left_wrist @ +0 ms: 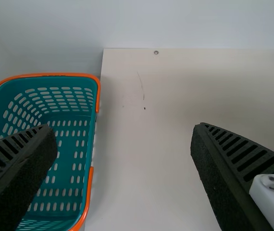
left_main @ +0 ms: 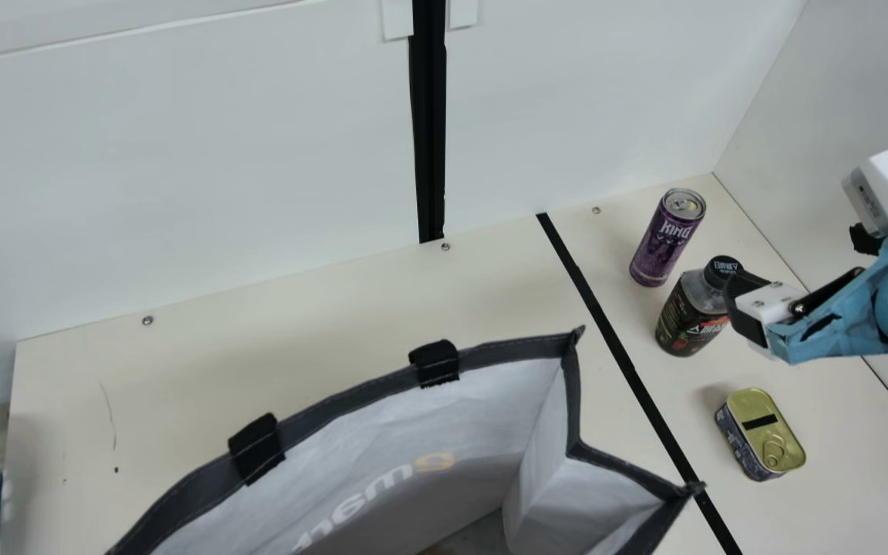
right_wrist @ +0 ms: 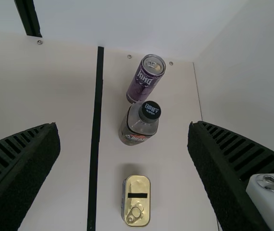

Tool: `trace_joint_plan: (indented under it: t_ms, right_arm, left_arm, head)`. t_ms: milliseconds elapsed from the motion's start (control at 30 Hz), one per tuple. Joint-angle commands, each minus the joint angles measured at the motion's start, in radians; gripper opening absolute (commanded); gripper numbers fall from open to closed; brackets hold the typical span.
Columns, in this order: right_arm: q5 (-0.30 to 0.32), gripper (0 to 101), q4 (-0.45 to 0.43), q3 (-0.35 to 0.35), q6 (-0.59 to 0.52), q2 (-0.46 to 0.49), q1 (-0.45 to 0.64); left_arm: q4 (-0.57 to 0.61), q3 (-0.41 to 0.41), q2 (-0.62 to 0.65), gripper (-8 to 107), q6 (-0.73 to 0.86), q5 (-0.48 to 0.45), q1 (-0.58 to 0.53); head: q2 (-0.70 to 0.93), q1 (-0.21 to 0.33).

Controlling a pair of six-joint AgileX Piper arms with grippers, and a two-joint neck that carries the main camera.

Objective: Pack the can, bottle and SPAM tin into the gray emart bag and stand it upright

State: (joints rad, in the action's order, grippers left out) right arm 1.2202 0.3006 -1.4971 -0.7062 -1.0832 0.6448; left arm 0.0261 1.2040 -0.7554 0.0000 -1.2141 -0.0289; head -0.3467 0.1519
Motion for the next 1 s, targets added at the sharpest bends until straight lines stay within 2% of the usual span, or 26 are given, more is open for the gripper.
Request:
trace_joint_plan:
  t_ms: [0,700,967]
  right_arm:
    - [0.000,95,0.000,0.000,0.000,0.000,0.000]
    - [0.000,95,0.000,0.000,0.000,0.000,0.000]
    - [0.000,95,0.000,0.000,0.000,0.000,0.000]
  left_arm:
    - [0.000,0.000,0.000,90,0.000,0.000,0.000]
    - [-0.001,0.000,-0.001,90,-0.001,0.001,-0.001]
    - [-0.013,0.047,-0.030,90,0.045,0.016,-0.039]
  head:
    - [-0.002,0.023]
    - [-0.002,0.023]
    - [-0.002,0.023]
